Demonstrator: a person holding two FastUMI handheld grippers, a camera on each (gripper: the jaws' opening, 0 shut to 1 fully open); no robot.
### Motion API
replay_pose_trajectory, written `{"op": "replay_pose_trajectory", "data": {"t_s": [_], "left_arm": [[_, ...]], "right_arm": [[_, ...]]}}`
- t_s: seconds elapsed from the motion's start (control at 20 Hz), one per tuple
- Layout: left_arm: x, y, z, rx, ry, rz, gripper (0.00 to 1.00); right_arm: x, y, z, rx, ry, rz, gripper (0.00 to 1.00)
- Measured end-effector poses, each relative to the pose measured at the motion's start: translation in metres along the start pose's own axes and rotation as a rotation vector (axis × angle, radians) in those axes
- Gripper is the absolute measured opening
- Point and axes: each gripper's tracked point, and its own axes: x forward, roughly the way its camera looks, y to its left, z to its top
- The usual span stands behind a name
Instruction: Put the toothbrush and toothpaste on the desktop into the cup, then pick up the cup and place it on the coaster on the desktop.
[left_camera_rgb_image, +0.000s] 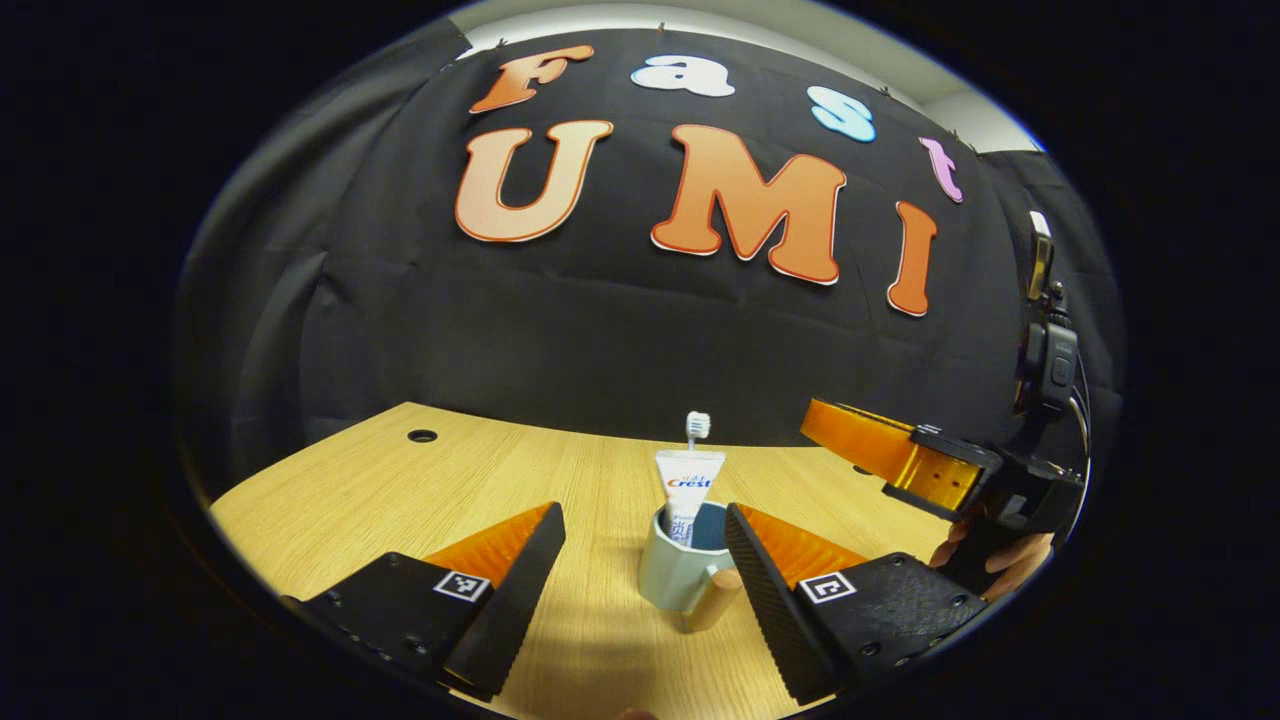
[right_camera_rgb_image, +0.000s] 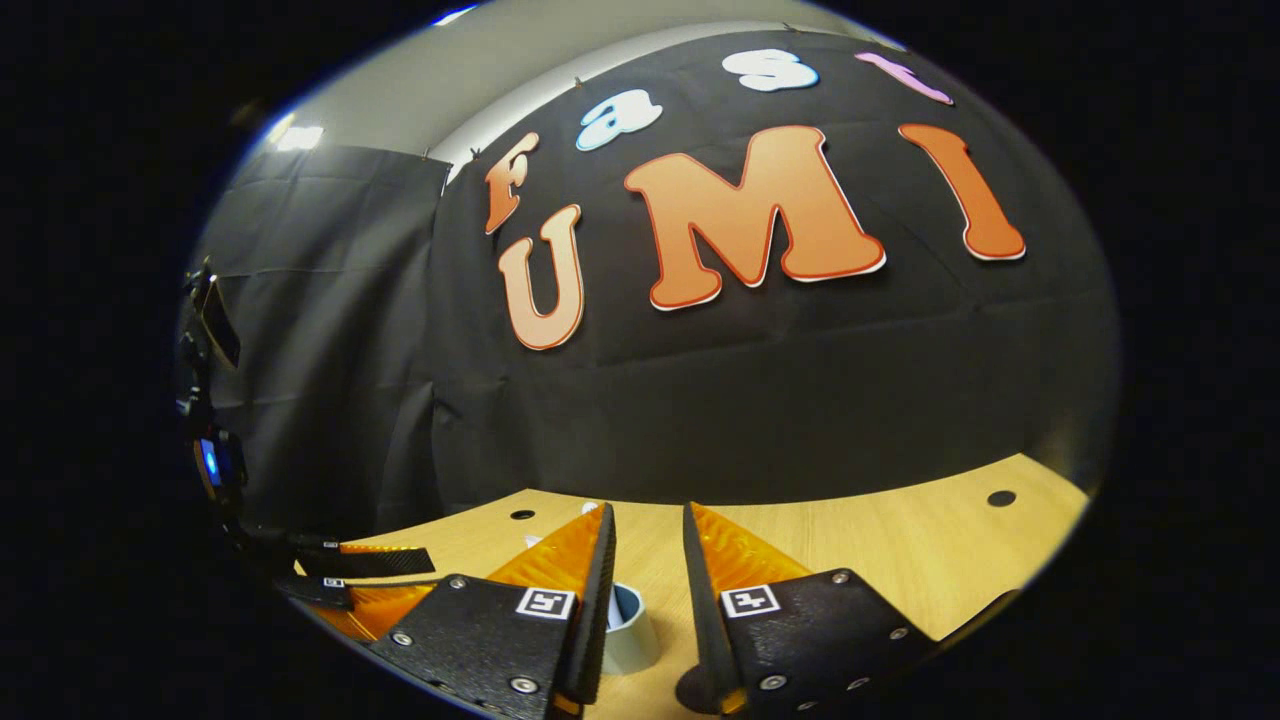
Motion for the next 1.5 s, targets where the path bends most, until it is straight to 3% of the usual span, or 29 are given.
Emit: {"op": "replay_pose_trajectory", "data": {"t_s": [0.15, 0.25, 0.3, 0.35, 0.5, 0.55, 0.6, 0.65, 0.8, 1.4, 1.45, 1.5], "left_arm": [[0.005, -0.02, 0.009, 0.062, 0.033, -0.018, 0.96], [0.01, -0.032, 0.006, 0.092, 0.087, -0.036, 0.96], [0.011, -0.035, 0.0, 0.109, 0.137, -0.038, 0.96], [0.016, -0.037, -0.007, 0.122, 0.192, -0.033, 0.97], [0.026, -0.04, -0.027, 0.12, 0.324, -0.035, 0.99], [0.03, -0.042, -0.032, 0.103, 0.364, -0.038, 0.99], [0.028, -0.048, -0.04, 0.093, 0.398, -0.053, 0.99], [0.028, -0.051, -0.048, 0.09, 0.448, -0.069, 0.99], [0.036, -0.047, -0.065, 0.147, 0.552, -0.045, 0.98], [0.056, -0.044, -0.097, 0.189, 0.835, 0.003, 0.97], [0.059, -0.042, -0.1, 0.194, 0.846, 0.012, 0.96], [0.06, -0.038, -0.107, 0.203, 0.864, 0.028, 0.85]], "right_arm": [[-0.022, -0.008, 0.016, -0.047, -0.023, -0.006, 0.6], [-0.036, -0.017, 0.021, -0.091, -0.02, -0.025, 0.65], [-0.043, -0.021, 0.025, -0.113, -0.02, -0.034, 0.78], [-0.051, -0.026, 0.026, -0.132, -0.019, -0.041, 0.75], [-0.075, -0.033, 0.03, -0.154, -0.031, -0.048, 0.83], [-0.082, -0.037, 0.031, -0.163, -0.035, -0.049, 0.78], [-0.084, -0.045, 0.022, -0.173, -0.036, -0.054, 0.84], [-0.092, -0.049, 0.023, -0.181, -0.037, -0.058, 0.84], [-0.114, -0.057, 0.022, -0.193, -0.04, -0.059, 0.86], [-0.167, -0.096, 0.011, -0.196, -0.034, -0.107, 0.87], [-0.168, -0.097, 0.009, -0.192, -0.031, -0.108, 0.87], [-0.168, -0.098, 0.006, -0.189, -0.029, -0.108, 0.87]]}}
